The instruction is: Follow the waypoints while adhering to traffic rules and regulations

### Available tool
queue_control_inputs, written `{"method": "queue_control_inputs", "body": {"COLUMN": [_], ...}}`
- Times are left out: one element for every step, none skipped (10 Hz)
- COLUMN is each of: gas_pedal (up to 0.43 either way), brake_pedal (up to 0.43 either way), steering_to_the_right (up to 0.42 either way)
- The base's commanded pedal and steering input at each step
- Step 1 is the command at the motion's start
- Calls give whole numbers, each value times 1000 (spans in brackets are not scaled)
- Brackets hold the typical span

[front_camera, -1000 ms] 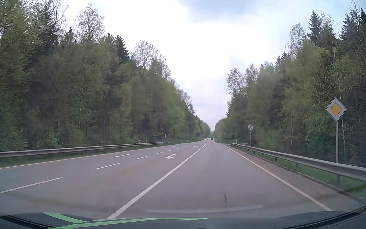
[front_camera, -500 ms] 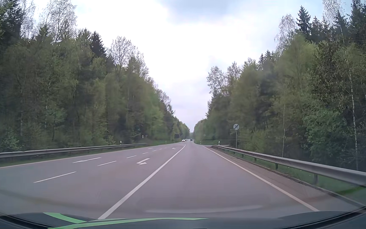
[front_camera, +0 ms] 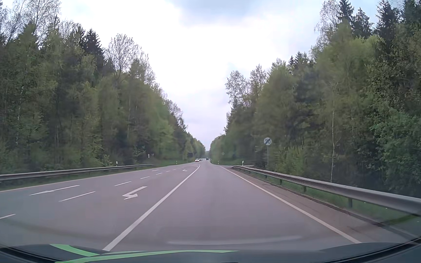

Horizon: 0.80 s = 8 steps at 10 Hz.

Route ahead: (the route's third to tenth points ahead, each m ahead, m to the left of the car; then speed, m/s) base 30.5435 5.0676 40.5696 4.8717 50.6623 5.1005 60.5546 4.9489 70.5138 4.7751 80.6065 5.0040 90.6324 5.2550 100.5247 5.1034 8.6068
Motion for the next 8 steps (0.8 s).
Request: {"method": "queue_control_inputs", "body": {"gas_pedal": [378, 378, 378, 378, 378, 378, 378, 378], "brake_pedal": [0, 0, 0, 0, 0, 0, 0, 0], "steering_to_the_right": [1, -3, -3, -3, -3, -3, -4, -4]}}
